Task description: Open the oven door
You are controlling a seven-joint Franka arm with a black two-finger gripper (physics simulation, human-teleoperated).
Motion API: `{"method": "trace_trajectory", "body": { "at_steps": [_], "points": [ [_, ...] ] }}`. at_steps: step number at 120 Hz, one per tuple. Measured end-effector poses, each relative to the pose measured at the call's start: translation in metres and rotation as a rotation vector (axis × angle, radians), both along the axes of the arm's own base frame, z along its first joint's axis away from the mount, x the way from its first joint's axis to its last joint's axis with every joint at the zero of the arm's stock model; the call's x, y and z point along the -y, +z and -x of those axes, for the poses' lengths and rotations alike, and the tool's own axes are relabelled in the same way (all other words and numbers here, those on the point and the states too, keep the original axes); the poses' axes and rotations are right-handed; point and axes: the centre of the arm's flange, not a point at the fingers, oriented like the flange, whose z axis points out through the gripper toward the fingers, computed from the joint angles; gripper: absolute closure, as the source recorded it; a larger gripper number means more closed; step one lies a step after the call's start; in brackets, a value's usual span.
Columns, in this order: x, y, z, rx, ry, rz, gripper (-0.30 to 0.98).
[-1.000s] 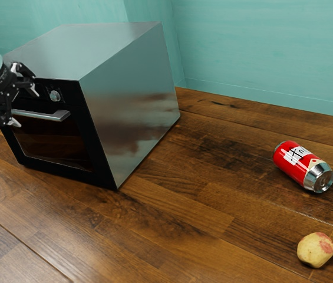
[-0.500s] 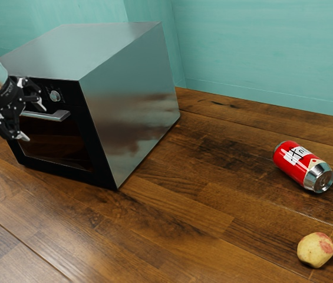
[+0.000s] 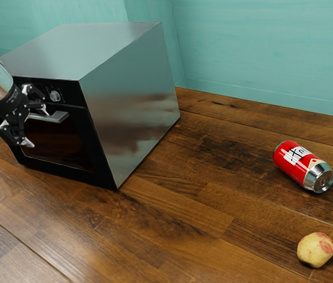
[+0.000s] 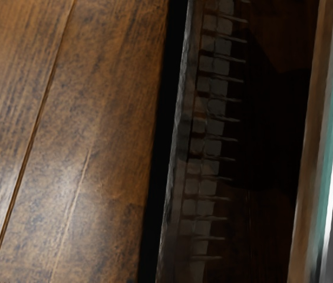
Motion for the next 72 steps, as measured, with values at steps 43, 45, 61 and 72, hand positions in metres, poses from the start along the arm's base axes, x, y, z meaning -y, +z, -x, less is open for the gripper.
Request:
{"method": "trace_trajectory", "body": {
  "at_steps": [43, 45, 61, 72],
  "points": [
    [0.016, -0.016, 0.08, 0.042, 0.033, 0.045, 0.0],
    [0.017, -0.014, 0.084, 0.049, 0.035, 0.044, 0.0],
    [0.021, -0.005, 0.131, 0.102, 0.068, 0.04, 0.0],
    [0.023, 0.001, 0.165, 0.144, 0.099, 0.033, 0.0]
  ]
}}
